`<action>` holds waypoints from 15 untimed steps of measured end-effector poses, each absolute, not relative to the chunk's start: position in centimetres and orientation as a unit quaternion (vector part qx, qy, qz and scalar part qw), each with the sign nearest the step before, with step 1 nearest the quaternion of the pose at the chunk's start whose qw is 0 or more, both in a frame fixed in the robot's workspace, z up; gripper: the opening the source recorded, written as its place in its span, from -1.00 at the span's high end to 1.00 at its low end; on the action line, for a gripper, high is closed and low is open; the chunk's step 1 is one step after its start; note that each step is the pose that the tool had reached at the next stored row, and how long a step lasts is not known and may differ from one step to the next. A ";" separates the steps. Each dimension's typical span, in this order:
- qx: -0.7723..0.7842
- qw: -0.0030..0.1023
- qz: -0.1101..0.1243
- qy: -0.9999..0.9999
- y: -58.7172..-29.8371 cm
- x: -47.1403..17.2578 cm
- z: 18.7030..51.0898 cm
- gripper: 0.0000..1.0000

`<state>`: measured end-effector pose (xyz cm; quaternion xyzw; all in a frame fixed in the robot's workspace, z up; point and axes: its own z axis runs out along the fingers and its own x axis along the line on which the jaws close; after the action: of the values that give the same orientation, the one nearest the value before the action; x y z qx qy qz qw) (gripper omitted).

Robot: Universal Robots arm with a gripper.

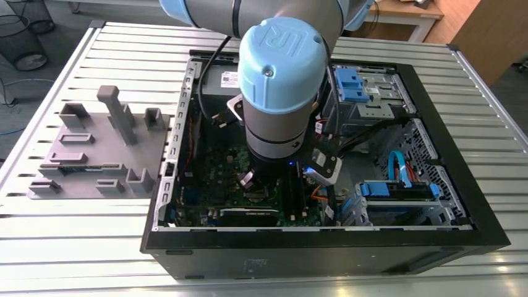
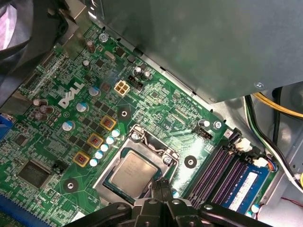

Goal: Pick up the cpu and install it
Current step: 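Install the first cpu locking lever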

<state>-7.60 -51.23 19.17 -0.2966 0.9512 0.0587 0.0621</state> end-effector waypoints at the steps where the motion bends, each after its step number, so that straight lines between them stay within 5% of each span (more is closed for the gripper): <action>1: -0.297 0.062 0.059 0.951 -51.2 -7.6 19.1 0.79; 15: -0.297 0.062 0.059 0.951 -51.4 -7.6 19.0 0.79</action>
<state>-7.60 -51.36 18.96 -0.2966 0.9512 0.0591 0.0622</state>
